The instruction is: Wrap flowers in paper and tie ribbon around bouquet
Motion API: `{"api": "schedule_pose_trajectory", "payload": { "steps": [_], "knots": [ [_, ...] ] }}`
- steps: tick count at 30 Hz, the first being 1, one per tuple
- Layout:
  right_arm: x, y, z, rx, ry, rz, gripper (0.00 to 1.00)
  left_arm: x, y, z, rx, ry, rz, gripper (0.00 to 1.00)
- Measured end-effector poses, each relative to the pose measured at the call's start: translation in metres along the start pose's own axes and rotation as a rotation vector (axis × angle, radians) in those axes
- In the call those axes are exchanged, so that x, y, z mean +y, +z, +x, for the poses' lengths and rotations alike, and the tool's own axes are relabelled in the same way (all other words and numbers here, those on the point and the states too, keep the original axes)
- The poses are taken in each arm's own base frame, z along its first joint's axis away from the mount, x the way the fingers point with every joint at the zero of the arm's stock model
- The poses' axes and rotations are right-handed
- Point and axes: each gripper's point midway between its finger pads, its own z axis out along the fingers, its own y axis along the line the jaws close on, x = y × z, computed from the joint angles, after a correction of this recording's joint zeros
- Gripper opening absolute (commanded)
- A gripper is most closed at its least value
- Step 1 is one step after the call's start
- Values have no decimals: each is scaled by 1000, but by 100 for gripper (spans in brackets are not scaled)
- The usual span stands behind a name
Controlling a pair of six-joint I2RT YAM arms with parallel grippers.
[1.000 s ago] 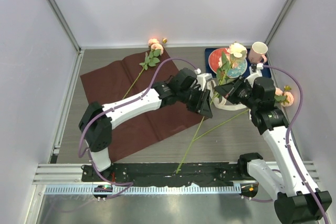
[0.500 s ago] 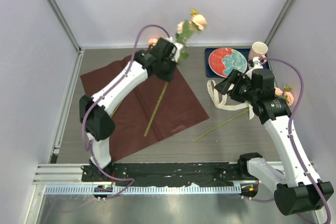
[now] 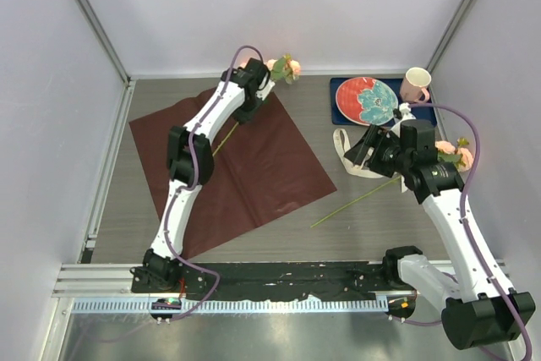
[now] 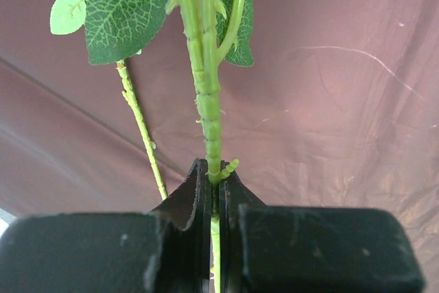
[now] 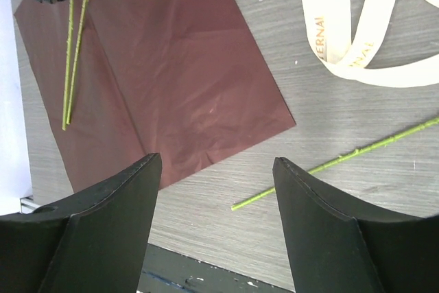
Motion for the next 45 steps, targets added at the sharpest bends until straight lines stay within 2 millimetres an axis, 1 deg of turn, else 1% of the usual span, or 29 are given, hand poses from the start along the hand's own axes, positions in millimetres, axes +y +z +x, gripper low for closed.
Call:
{"api": "schedule_pose_trajectory", "payload": {
  "steps": [5,8,13,15,17,18,20,21,24,28,30,32,34,36,38,39,40,41,42,43,44,45],
  "knots": [
    [-11,9,16,53,14,24,72,5,4,1,9,29,-11,0],
    [-14,14,23,79,22,30,71,9,8,0,7,35,-20,2],
    [-17,18,32,105,34,29,72,6,25,7,37,37,-14,4],
    [-18,19,36,113,39,30,74,5,32,8,43,35,-11,5],
    [-22,22,40,119,48,45,75,3,38,8,42,33,-10,13],
    [-26,23,42,119,60,66,75,3,39,7,40,30,-10,15],
    [-38,28,48,123,83,119,75,2,41,5,33,23,-9,23],
    [-45,31,51,127,97,153,76,2,41,5,29,16,-9,32],
    [-73,44,62,158,137,288,80,2,40,1,16,-14,-8,44],
    [-118,55,81,216,203,514,80,-1,38,-1,9,-76,4,48],
    [-137,56,88,235,245,605,76,-3,32,-3,-4,-117,21,48],
    [-152,56,93,239,279,671,72,-9,13,-9,-34,-187,62,48],
    [-162,54,96,235,299,718,69,-18,-14,-15,-84,-243,116,50],
    [-169,54,96,220,309,757,68,-28,-55,-11,-139,-291,166,51],
    [-174,55,95,202,316,787,66,-46,-100,-9,-231,-307,210,51],
    [-176,55,94,194,318,801,65,-60,-123,-7,-271,-295,232,51],
    [-179,55,94,187,322,814,65,-78,-148,-6,-321,-277,259,51],
    [-181,56,93,180,326,827,64,-100,-170,-6,-369,-251,294,51],
    [-183,57,93,175,331,836,63,-128,-194,-4,-419,-206,335,51],
    [-184,58,93,171,334,843,60,-147,-207,-2,-447,-181,365,50],
    [-187,60,92,161,340,857,59,-172,-221,3,-478,-141,399,50],
    [-189,61,93,157,344,867,59,-200,-231,12,-489,-93,434,50]
  ]
}}
